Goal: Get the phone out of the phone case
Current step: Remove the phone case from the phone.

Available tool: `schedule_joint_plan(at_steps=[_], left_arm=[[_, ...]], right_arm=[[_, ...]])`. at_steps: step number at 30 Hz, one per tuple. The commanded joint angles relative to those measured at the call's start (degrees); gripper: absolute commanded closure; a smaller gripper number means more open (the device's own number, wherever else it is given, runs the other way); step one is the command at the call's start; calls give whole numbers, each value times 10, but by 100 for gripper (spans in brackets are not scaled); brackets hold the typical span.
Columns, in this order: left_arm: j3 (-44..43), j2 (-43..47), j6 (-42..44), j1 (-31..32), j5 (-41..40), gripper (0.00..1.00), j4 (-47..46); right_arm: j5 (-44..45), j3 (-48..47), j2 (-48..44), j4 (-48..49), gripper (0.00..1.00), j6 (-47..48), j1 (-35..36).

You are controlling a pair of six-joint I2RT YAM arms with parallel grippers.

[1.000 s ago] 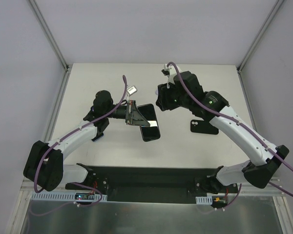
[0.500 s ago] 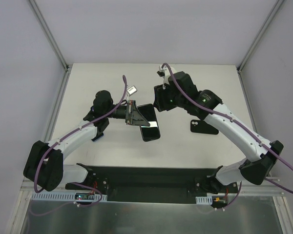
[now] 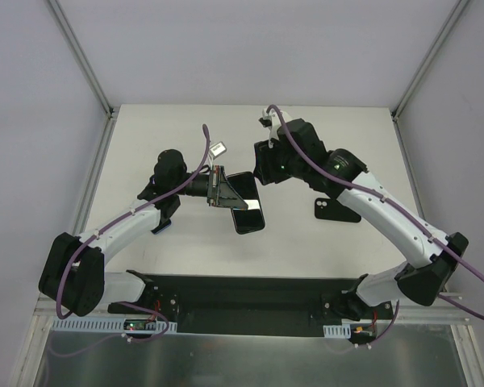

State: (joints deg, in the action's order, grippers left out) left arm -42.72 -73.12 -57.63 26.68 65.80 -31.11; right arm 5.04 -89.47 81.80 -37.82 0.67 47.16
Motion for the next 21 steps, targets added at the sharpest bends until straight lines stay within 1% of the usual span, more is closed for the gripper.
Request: schedule_joint_plan(at_steps=[1, 16, 21], left_arm=[[-21, 4, 4, 6, 18, 100, -54], [-18, 3, 4, 6, 16, 100, -54], [-19, 8, 3, 6, 17, 100, -54]], right_arm=[[3, -27, -28, 4, 52, 3, 10], [8, -25, -26, 4, 53, 4, 14], [32, -22, -14, 1, 53, 7, 14]])
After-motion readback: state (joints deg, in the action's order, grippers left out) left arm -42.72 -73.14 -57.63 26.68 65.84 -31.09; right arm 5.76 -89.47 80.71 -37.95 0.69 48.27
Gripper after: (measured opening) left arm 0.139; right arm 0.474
